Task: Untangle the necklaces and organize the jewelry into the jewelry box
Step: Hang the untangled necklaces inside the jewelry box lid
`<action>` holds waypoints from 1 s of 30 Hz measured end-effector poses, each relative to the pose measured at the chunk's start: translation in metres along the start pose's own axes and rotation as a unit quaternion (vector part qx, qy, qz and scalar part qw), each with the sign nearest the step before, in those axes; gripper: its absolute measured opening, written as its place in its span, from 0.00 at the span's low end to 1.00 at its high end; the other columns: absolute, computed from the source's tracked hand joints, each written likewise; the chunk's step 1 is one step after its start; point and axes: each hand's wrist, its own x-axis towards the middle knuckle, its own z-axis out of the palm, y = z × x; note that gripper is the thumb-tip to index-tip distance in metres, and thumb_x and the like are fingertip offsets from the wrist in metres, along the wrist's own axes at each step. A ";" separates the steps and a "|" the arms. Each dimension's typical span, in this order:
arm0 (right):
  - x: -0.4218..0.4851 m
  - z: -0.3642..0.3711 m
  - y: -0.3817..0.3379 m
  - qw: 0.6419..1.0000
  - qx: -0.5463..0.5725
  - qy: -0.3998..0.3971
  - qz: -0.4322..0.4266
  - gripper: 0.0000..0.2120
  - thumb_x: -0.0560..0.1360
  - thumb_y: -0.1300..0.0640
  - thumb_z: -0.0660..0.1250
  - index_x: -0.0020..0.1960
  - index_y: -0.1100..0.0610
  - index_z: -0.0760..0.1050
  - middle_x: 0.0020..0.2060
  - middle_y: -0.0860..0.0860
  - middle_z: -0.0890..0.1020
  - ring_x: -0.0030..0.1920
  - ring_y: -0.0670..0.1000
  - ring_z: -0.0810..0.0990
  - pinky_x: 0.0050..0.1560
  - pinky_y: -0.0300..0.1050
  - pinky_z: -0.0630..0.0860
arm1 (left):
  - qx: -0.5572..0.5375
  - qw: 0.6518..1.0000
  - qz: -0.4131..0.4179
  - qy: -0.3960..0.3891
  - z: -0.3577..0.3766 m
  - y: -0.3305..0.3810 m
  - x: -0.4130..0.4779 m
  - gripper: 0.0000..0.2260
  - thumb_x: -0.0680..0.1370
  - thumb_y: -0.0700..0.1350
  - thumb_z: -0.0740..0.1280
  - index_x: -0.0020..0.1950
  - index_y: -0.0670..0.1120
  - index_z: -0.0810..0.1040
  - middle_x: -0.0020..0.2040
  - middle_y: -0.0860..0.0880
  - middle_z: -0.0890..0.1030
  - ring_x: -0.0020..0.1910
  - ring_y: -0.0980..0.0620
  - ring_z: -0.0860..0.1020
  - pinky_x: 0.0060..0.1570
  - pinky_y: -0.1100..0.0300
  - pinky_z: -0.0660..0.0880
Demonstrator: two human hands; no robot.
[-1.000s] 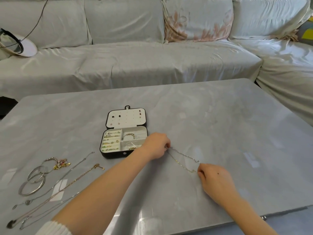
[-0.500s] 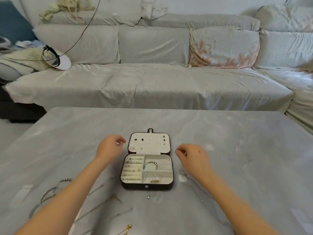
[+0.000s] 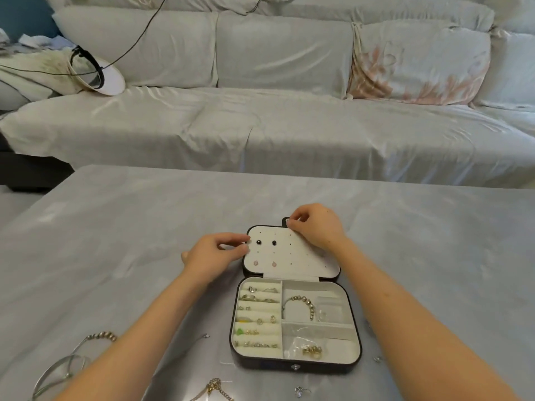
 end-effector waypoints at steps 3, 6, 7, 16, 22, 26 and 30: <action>0.001 0.001 0.000 0.999 -0.018 -0.029 -0.015 0.09 0.76 0.51 0.63 0.48 0.54 0.79 0.44 0.49 0.81 0.46 0.50 0.77 0.44 0.43 0.71 | -0.012 1.000 -0.006 0.029 0.002 0.001 -0.003 0.09 0.71 0.54 0.71 0.36 0.69 0.78 0.38 0.67 0.80 0.47 0.64 0.75 0.66 0.53 0.61; 0.001 0.000 -0.003 0.999 -0.017 -0.040 -0.001 0.12 0.77 0.52 0.62 0.46 0.59 0.80 0.43 0.53 0.83 0.45 0.53 0.78 0.45 0.46 0.73 | -0.030 0.998 -0.025 0.045 0.004 0.004 -0.009 0.05 0.73 0.53 0.69 0.44 0.66 0.78 0.40 0.65 0.80 0.46 0.66 0.72 0.56 0.60 0.55; 0.000 0.001 -0.004 0.999 -0.013 -0.033 -0.001 0.12 0.77 0.54 0.62 0.46 0.60 0.79 0.44 0.54 0.82 0.46 0.54 0.78 0.47 0.48 0.74 | -0.034 0.998 -0.027 0.045 0.006 0.004 -0.011 0.06 0.74 0.53 0.69 0.47 0.64 0.79 0.40 0.64 0.80 0.45 0.67 0.71 0.52 0.62 0.51; -0.011 0.006 -0.011 0.995 -0.025 0.097 -0.030 0.16 0.77 0.60 0.56 0.31 0.54 0.66 0.39 0.52 0.75 0.45 0.56 0.69 0.44 0.47 0.63 | -0.049 0.996 -0.054 0.049 0.009 0.007 -0.018 0.09 0.75 0.52 0.67 0.54 0.59 0.81 0.54 0.58 0.81 0.65 0.59 0.63 0.51 0.67 0.49; -0.006 0.003 -0.003 0.999 -0.033 -0.005 0.020 0.14 0.76 0.49 0.62 0.44 0.60 0.79 0.41 0.53 0.83 0.46 0.55 0.77 0.51 0.49 0.71 | -0.060 0.995 -0.059 0.053 0.010 0.007 -0.015 0.09 0.74 0.51 0.69 0.53 0.58 0.81 0.54 0.59 0.81 0.68 0.56 0.59 0.54 0.67 0.49; -0.007 0.005 -0.007 0.998 -0.038 0.039 -0.041 0.07 0.76 0.54 0.63 0.42 0.54 0.77 0.44 0.48 0.80 0.50 0.53 0.74 0.53 0.48 0.65 | -0.059 0.994 -0.060 0.065 0.012 0.006 -0.014 0.08 0.74 0.50 0.69 0.52 0.58 0.81 0.54 0.59 0.80 0.68 0.55 0.60 0.55 0.66 0.50; -0.011 0.014 -0.001 0.977 -0.075 0.142 -0.138 0.08 0.76 0.59 0.63 0.40 0.58 0.78 0.44 0.49 0.80 0.45 0.53 0.73 0.44 0.45 0.63 | -0.054 0.994 -0.063 0.069 0.013 0.007 -0.013 0.08 0.75 0.49 0.68 0.52 0.58 0.82 0.55 0.58 0.80 0.67 0.55 0.61 0.56 0.65 0.51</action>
